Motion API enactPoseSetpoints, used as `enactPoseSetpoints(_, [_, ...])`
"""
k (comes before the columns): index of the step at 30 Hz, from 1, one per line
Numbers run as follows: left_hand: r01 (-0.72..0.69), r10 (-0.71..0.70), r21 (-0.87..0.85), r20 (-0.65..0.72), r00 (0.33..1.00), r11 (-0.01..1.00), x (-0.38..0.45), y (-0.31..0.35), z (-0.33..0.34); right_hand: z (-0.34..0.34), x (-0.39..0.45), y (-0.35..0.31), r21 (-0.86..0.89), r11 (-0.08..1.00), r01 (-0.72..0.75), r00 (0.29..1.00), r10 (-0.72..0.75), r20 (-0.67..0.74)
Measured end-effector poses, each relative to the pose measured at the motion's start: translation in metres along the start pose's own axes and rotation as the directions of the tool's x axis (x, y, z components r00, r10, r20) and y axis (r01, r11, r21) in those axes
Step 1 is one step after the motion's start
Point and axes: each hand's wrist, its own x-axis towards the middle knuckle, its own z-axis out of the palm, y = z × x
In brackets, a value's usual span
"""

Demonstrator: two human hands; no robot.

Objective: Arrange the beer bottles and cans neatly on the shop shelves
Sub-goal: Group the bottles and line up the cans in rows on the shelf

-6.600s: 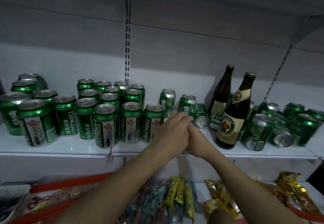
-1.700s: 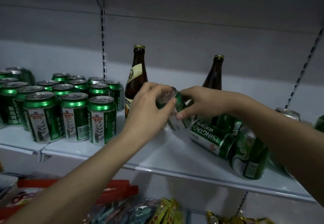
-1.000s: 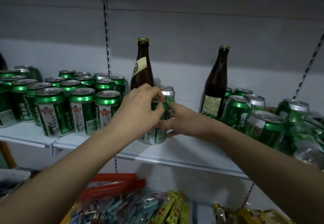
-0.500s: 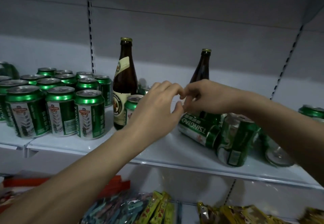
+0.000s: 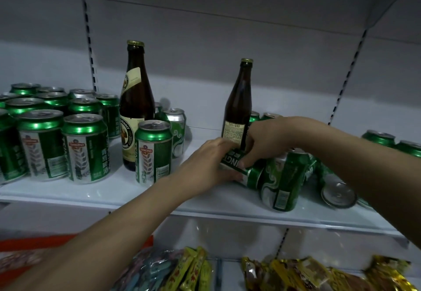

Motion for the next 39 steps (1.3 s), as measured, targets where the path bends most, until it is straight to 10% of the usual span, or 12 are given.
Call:
enactPoseSetpoints(13, [-0.020, 0.031, 0.121, -0.088, 0.996, 0.992, -0.006, -0.011, 0.019, 0.011, 0.000, -0.037, -0.286, 0.958, -0.028, 0.997, 0.048, 0.063])
enactPoseSetpoints(20, [0.044, -0.027, 0.104, -0.158, 0.987, 0.994, -0.010, -0.012, 0.022, 0.010, -0.003, -0.040, -0.273, 0.960, -0.069, 0.990, 0.031, -0.141])
enactPoseSetpoints(26, [0.187, -0.227, -0.168, -0.266, 0.937, 0.968, -0.015, -0.010, 0.016, -0.018, -0.008, -0.044, -0.063, 0.998, -0.022, 0.960, 0.004, -0.280])
enactPoseSetpoints(39, [0.402, -0.445, -0.204, -0.247, 0.861, 0.892, -0.012, -0.025, 0.015, -0.016, 0.029, -0.056, 0.258, 0.956, 0.138, 0.935, -0.040, -0.352])
